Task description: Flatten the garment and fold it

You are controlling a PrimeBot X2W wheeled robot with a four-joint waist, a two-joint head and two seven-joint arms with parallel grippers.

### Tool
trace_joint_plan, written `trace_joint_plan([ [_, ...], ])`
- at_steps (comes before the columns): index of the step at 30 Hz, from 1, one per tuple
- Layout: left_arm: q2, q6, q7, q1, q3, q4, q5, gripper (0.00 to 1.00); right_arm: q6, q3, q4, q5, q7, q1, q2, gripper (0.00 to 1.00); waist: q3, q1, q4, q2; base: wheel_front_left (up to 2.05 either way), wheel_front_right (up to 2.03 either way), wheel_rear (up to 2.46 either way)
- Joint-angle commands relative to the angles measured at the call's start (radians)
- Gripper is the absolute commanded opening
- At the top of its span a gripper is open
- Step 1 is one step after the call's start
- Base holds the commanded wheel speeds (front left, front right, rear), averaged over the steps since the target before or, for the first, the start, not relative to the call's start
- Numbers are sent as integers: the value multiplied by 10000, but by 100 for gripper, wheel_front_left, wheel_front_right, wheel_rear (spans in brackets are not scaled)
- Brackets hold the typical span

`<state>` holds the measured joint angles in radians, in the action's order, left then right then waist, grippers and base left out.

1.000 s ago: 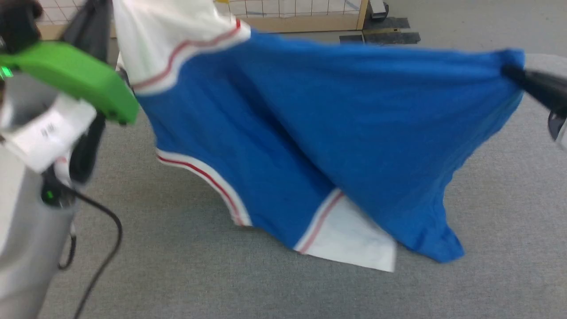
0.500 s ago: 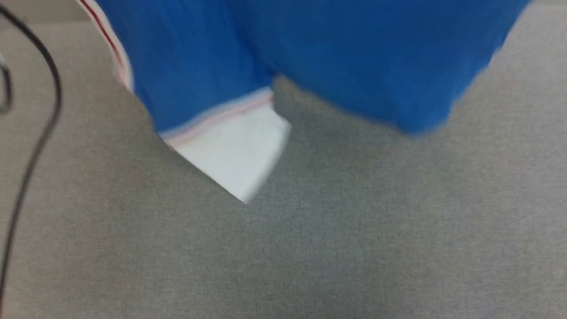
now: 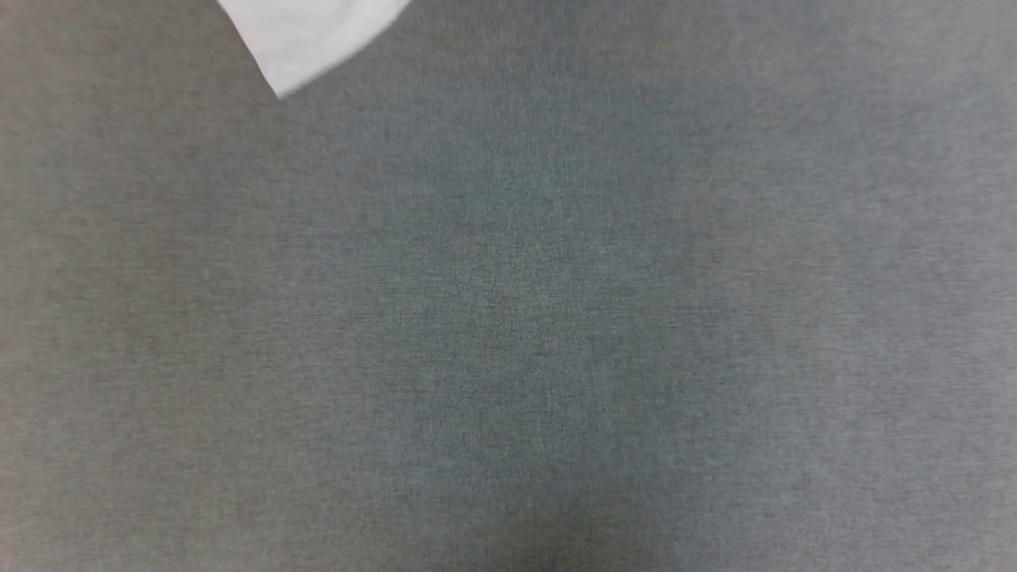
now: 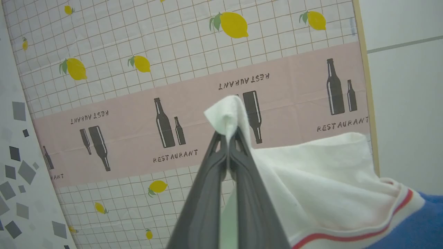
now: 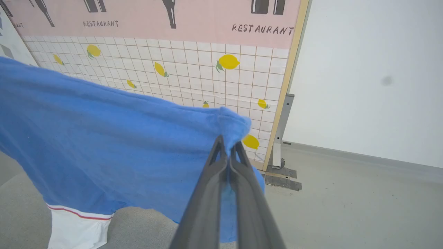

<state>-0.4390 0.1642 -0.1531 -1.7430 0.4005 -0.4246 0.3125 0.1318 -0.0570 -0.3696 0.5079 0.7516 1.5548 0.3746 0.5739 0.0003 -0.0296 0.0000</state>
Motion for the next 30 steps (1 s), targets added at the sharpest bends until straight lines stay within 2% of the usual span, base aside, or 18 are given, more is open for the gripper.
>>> trace_joint_plan([
  [1, 50, 66, 144, -234, 23, -139, -137, 0, -11, 6, -177, -119, -145, 229, -63, 0, 722, -3, -14, 0, 0, 0, 0],
  [8, 237, 193, 719, -280, 53, -726, -127, 0, -11, -234, -795, -278, -434, 530, -152, 0, 1458, -3, 97, 0, 0, 0, 0],
  [16, 445, 231, 1214, 560, 106, -1286, 150, 0, -11, -680, -1076, 210, -779, -206, -102, 0, 1774, -3, 288, 0, 0, 0, 0],
  [22, 765, 126, 1805, 1907, 168, -1787, 574, 0, -11, -1242, -1234, 779, -1349, -1429, 54, 0, 1300, -3, 539, 0, 0, 0, 0],
  [30, 1088, -311, 2931, 4761, 167, -2372, 1395, 0, -11, -2549, -1013, 2036, -2503, -4154, 224, 0, -314, -3, 733, 0, 0, 0, 0],
])
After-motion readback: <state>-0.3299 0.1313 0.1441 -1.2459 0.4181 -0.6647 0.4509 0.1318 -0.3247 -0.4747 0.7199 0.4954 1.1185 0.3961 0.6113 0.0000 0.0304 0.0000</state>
